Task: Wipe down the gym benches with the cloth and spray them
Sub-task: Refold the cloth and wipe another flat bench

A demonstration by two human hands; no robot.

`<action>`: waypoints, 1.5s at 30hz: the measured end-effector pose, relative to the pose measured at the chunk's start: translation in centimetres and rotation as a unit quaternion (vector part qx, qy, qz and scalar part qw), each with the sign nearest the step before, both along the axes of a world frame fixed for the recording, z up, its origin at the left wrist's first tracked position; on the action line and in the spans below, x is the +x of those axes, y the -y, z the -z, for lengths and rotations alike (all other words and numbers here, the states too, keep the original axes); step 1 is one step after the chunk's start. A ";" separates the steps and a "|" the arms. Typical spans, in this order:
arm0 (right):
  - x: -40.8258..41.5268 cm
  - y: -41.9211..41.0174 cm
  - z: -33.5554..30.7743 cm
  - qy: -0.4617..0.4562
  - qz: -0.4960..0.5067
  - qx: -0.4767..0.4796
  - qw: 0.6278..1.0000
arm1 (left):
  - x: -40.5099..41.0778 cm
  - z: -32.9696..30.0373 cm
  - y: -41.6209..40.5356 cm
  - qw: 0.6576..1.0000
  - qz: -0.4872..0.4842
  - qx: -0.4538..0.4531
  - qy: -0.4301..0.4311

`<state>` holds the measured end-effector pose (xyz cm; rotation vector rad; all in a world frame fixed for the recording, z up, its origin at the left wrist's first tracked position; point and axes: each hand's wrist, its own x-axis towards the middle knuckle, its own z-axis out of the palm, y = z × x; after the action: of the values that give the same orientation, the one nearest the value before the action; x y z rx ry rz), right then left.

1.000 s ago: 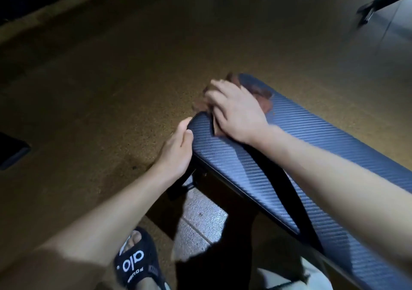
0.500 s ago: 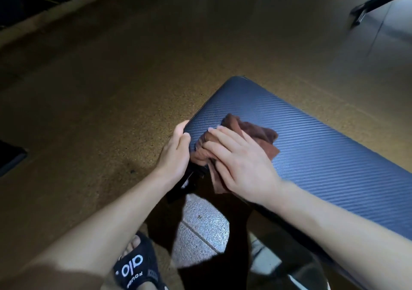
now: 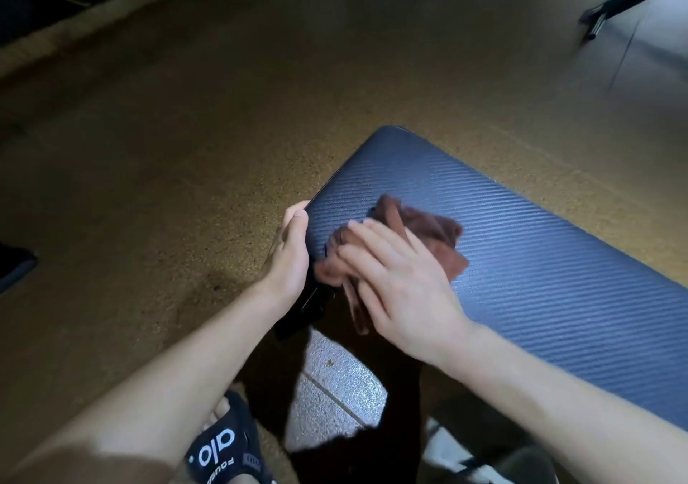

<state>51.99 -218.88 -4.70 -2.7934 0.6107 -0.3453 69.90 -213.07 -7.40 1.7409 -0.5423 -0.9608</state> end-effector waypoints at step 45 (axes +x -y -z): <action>8.9 17.5 -0.5 -0.059 0.283 -0.001 0.957 | -0.9 0.4 0.2 0.996 -0.013 0.004 0.087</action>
<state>60.93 -236.35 -4.18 -2.6005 1.4398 -0.2819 69.05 -213.24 -7.82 1.8450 -0.6278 -0.7982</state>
